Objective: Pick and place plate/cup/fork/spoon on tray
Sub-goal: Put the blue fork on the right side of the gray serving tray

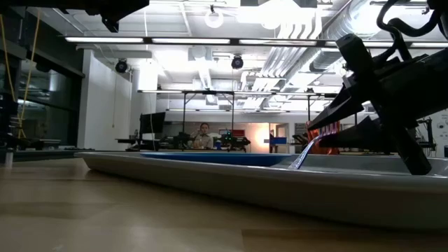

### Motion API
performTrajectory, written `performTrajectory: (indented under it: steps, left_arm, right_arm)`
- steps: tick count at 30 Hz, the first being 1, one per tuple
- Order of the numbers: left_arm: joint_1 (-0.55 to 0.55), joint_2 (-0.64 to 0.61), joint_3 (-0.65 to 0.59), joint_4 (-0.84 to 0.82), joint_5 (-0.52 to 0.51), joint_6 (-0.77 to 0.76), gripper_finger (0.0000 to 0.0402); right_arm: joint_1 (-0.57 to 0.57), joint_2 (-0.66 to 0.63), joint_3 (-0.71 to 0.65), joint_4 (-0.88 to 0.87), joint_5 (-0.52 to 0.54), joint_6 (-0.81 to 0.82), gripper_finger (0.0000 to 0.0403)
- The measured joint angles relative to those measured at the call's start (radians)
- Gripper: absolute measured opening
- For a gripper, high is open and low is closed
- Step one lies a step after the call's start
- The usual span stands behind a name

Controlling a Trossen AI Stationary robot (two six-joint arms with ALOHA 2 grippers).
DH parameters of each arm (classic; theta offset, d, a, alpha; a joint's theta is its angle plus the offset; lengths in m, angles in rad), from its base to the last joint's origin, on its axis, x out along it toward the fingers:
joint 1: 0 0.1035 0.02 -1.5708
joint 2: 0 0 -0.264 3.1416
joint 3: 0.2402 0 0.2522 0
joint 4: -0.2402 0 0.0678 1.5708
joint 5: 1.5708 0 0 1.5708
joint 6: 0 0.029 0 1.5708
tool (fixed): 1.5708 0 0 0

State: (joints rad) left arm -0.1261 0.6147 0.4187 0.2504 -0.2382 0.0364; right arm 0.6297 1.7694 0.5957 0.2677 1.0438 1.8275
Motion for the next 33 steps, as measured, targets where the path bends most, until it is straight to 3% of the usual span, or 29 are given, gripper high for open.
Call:
performTrajectory:
  steps: [28, 33]
  left_arm:
    - [0.0, 0.0, 0.0, 0.0, 0.0, -0.009, 0.0145]
    - [0.0, 0.0, 0.0, 0.0, 0.0, -0.009, 0.0145]
  right_arm:
    - [-0.105, -0.015, 0.002, -0.078, -0.264, -0.006, 0.0122]
    - [-0.103, -0.063, 0.038, -0.238, -0.337, 0.016, 0.0122]
